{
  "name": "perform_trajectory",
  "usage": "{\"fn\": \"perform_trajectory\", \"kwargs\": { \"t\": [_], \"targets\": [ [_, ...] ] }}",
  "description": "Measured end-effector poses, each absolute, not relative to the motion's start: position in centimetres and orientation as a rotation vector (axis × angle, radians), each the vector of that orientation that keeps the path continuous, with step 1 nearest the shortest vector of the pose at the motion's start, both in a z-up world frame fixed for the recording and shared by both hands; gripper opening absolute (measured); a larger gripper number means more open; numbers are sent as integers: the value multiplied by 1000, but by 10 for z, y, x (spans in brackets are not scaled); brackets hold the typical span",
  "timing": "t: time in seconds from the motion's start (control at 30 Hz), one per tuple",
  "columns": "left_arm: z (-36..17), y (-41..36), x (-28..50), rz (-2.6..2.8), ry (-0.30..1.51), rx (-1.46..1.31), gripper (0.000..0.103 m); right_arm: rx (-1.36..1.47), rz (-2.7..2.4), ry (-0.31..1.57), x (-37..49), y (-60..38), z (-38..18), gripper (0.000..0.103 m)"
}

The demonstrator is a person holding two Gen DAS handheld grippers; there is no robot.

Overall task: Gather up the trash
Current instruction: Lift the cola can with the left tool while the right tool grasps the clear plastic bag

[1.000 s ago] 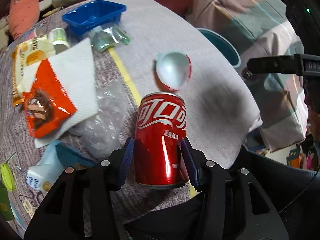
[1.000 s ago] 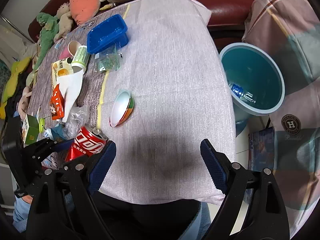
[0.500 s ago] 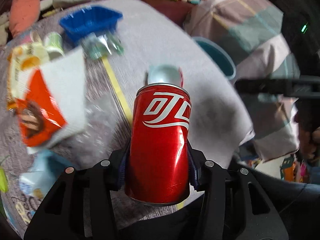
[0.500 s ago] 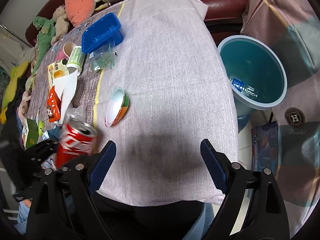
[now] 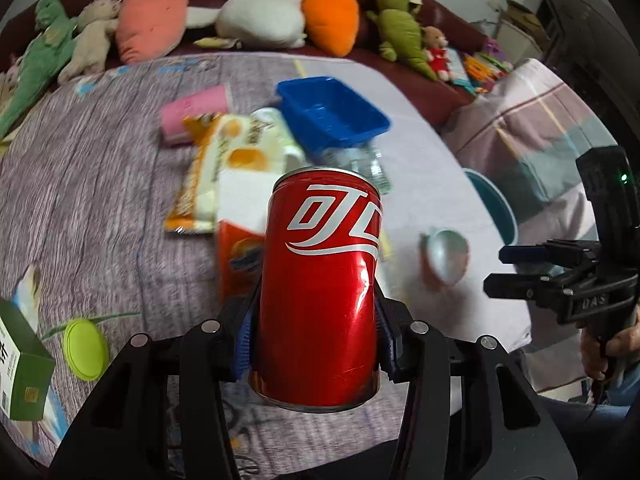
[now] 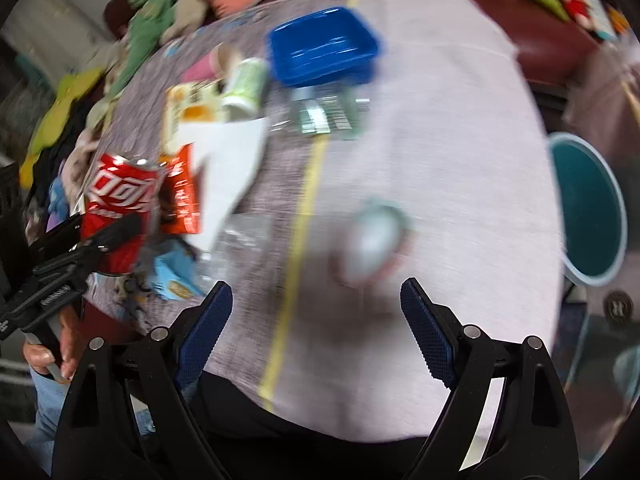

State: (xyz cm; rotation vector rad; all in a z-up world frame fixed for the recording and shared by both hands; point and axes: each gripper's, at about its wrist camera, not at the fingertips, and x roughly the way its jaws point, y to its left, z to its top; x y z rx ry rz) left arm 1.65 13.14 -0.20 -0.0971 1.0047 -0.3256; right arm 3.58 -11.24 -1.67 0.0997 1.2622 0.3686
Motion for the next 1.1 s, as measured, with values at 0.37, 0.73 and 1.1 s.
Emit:
{"fn": "perform_trajectory", "kwargs": {
  "t": [0.37,0.73,1.1],
  "targets": [
    [-31,162,31,-303,1050,-187,49,28,483,1368,54,-36,-65,82],
    [-48,158,45,-299,1094,-199,49,41,581,1355,59,-19,-76,23],
    [-20,140,58,-290,1037,-192,48,89,417,1174,63,-102,-8,14]
  ]
}}
